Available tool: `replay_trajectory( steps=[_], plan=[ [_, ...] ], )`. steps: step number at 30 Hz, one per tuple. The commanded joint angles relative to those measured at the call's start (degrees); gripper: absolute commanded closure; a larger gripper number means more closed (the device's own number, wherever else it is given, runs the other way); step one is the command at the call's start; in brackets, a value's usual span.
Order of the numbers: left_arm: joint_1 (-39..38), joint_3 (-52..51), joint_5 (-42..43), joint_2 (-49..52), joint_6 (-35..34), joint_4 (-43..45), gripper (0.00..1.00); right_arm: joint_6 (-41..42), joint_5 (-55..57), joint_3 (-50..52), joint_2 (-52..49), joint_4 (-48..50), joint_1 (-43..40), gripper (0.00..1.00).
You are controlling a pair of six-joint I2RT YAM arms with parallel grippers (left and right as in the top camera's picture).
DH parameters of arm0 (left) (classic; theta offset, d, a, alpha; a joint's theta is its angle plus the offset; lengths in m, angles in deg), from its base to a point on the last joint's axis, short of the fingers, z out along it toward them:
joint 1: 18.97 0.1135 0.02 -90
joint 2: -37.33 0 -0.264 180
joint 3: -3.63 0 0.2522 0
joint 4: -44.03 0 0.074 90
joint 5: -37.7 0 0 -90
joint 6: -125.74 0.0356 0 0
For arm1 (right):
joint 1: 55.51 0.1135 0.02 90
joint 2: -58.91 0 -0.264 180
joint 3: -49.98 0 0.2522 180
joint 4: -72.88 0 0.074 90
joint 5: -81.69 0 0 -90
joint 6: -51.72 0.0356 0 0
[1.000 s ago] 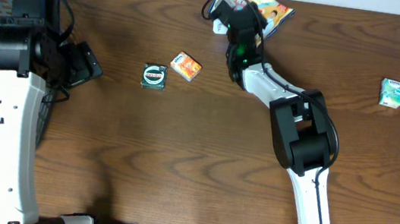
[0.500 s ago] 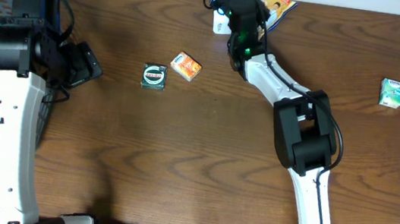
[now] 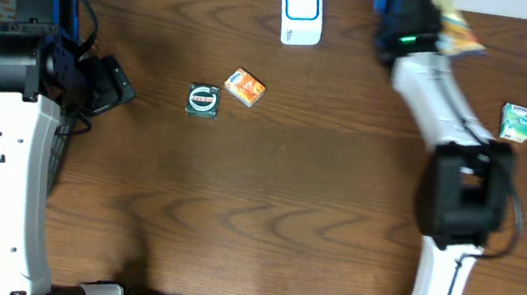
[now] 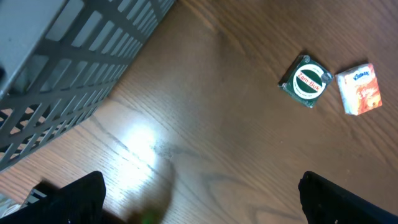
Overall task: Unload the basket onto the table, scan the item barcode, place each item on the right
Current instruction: 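Carry the chip bag right and drop it at the table's right edge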
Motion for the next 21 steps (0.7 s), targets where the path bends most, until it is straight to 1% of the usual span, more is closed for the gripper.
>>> replay_trajectory(
  steps=[1,5,7,8,9,10,11,12,13,14,15,18,21],
  plan=[
    [0.13,-0.22,-0.31,0.37,-0.28,-0.17,0.02,16.28,3.41,-0.7,3.96,-10.03,-7.48,0.99],
    [0.13,-0.22,-0.33,0.37,-0.28,-0.17,0.02,24.33,3.32,-0.66,4.09,-21.05,-14.73,0.99],
    [0.13,-0.22,-0.31,0.37,-0.28,-0.17,0.02,28.06,1.53,-0.33,4.07,-24.85,-18.49,0.99],
    [0.13,-0.22,-0.33,0.37,-0.28,-0.17,0.02,29.79,0.04,-0.2,4.07,-26.38,-20.28,0.98],
    [0.13,-0.22,-0.33,0.37,-0.28,-0.17,0.02,31.34,-1.51,-0.2,4.07,-27.71,-21.81,0.93],
    [0.13,-0.22,-0.31,0.37,-0.28,-0.17,0.02,32.87,-3.39,-0.17,4.07,-29.07,-23.39,0.84],
    [0.13,-0.22,-0.33,0.37,-0.28,-0.17,0.02,33.57,-4.7,-0.11,4.07,-29.9,-24.55,0.61],
    [0.13,-0.22,-0.31,0.37,-0.28,-0.17,0.02,34.32,-5.68,0.09,4.07,-30.56,-25.81,0.4],
    [0.13,-0.22,-0.33,0.37,-0.28,-0.2,0.02,35.15,-5.79,0.17,4.07,-31.3,-26.73,0.31],
    [0.13,-0.22,-0.33,0.37,-0.28,-0.17,0.02,35.6,-5.79,0.17,4.07,-31.98,-27.32,0.17],
    [0.13,-0.22,-0.33,0.37,-0.28,-0.17,0.02,37.0,-5.9,0.17,4.07,-33.14,-28.02,0.01],
    [0.13,-0.22,-0.33,0.37,-0.28,-0.17,0.02,37.24,-8.59,0.15,4.11,-34.03,-27.93,0.01],
    [0.13,-0.22,-0.33,0.37,-0.28,-0.17,0.02,37.27,-13.97,0.13,4.35,-34.6,-26.71,0.01]
  ],
)
